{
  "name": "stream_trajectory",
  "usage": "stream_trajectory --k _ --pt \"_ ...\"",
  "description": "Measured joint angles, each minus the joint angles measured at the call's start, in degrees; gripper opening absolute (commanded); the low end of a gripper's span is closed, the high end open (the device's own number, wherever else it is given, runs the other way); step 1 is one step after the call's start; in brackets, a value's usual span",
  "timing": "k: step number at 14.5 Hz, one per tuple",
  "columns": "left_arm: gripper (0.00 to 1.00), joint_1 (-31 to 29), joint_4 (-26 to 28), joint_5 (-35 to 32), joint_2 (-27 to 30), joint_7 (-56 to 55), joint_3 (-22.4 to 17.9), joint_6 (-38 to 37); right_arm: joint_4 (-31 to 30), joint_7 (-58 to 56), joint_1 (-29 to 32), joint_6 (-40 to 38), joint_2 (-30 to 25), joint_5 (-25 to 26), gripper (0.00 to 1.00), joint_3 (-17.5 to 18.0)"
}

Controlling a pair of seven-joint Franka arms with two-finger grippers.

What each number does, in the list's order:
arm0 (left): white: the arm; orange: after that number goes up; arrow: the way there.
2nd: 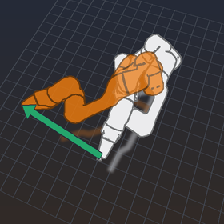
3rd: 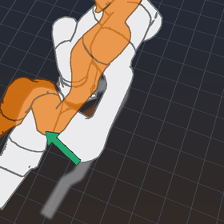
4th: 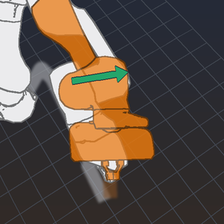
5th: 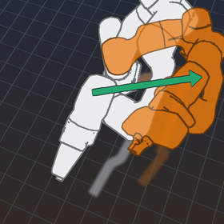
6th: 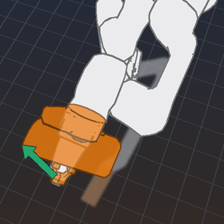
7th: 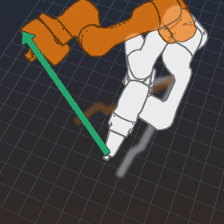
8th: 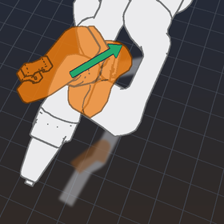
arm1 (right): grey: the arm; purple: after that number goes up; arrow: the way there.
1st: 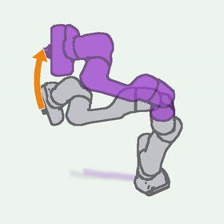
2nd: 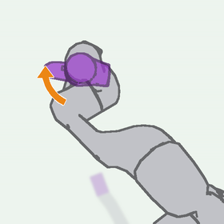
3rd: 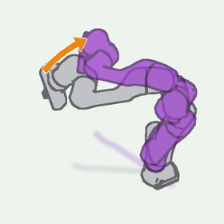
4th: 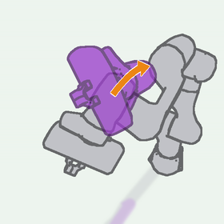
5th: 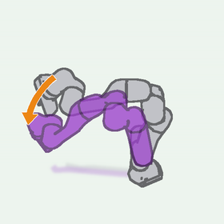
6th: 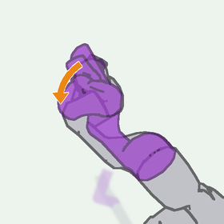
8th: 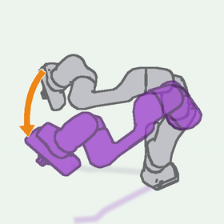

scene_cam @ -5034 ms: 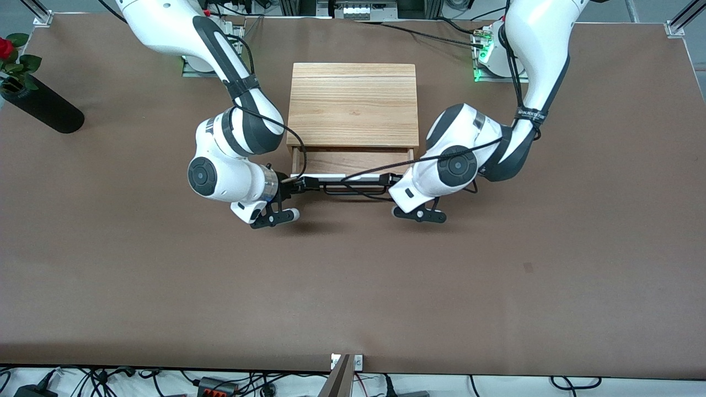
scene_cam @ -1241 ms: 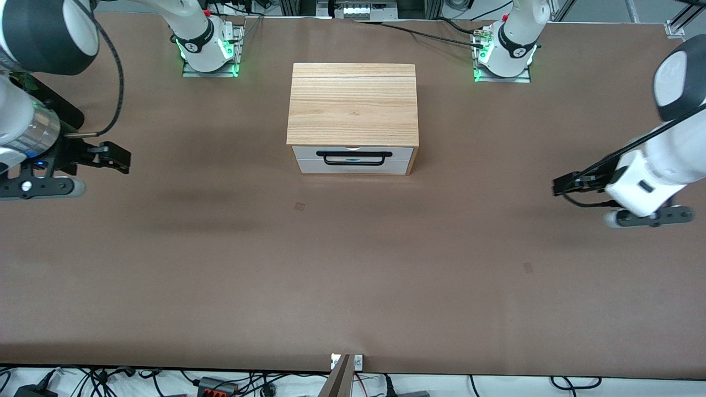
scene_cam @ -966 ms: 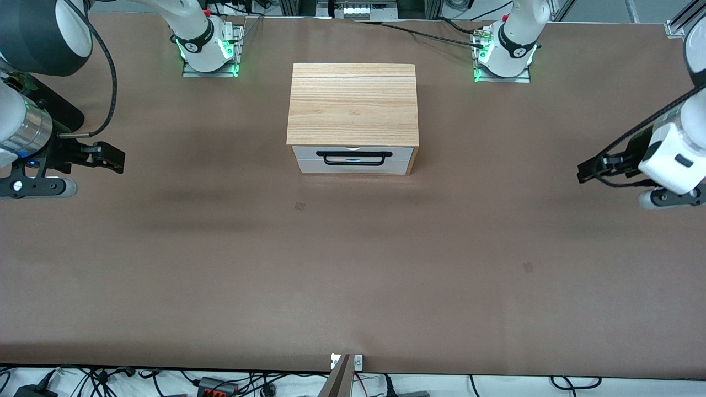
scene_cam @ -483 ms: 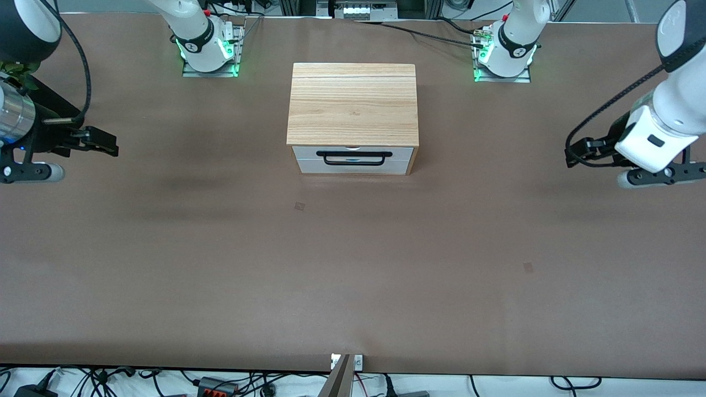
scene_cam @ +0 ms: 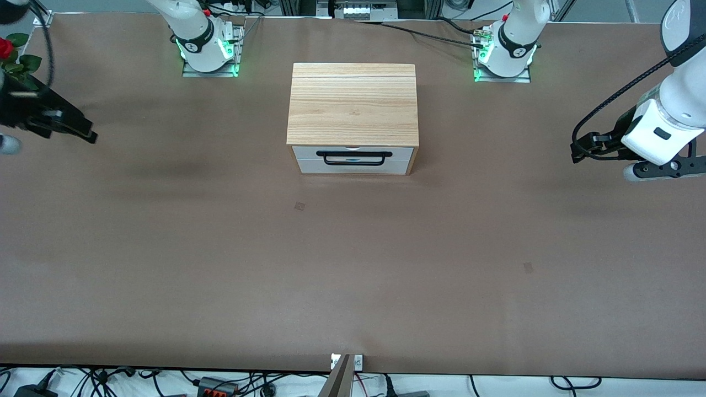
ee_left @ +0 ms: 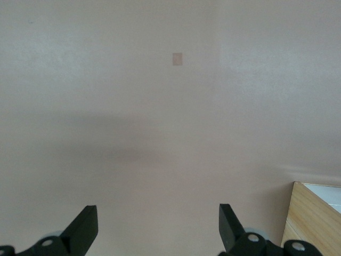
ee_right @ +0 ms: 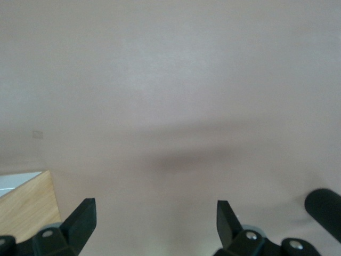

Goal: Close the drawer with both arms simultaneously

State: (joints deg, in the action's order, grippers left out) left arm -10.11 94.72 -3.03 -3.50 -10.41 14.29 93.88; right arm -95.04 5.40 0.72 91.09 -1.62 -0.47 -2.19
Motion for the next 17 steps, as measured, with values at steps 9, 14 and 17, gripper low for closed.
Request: stream_trajectory --k 9,14,17 --pt "1.0 6.2 0.0 0.0 0.3 0.4 -6.6 0.4 -0.6 1.1 1.3 -0.6 -0.8 0.0 1.0 0.5" --pt "1.0 13.5 0.0 0.1 0.4 0.8 -14.6 0.3 -0.7 1.1 1.3 -0.6 -0.3 0.0 1.0 0.9" --pt "1.0 13.9 0.0 0.2 0.4 0.8 -14.6 0.2 -0.7 1.1 1.3 -0.6 -0.3 0.0 1.0 1.0"
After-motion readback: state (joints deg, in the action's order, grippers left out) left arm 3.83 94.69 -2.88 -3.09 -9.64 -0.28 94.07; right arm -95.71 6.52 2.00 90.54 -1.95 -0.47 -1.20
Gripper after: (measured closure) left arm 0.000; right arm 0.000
